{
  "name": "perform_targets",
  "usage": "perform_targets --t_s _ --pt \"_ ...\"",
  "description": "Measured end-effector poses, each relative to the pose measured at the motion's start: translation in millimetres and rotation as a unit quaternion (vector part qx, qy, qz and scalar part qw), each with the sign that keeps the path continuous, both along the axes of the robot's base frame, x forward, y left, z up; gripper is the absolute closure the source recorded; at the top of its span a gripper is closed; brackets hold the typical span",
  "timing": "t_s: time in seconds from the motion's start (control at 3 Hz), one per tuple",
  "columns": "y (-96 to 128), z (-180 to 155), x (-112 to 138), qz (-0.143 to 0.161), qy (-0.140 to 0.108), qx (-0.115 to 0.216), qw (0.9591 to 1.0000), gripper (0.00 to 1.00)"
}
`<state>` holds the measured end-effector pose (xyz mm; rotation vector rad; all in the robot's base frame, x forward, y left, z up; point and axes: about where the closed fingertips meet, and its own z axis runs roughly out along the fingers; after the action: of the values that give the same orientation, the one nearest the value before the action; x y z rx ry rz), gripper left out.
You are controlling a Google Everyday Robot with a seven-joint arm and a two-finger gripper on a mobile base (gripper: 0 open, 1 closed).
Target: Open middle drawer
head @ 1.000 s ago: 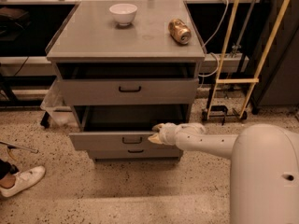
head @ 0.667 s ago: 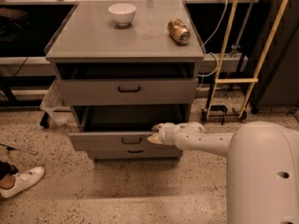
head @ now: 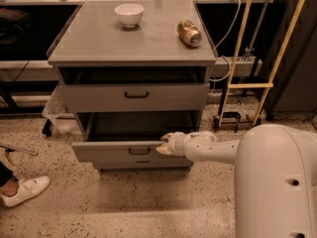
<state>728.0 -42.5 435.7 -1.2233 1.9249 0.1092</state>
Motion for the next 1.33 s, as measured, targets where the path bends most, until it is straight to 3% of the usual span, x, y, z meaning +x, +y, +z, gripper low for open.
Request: perform_targets --t_s 1.33 --pt "-0.7 3.6 -14.5 0.016 -0.015 -0.004 0.9997 1.00"
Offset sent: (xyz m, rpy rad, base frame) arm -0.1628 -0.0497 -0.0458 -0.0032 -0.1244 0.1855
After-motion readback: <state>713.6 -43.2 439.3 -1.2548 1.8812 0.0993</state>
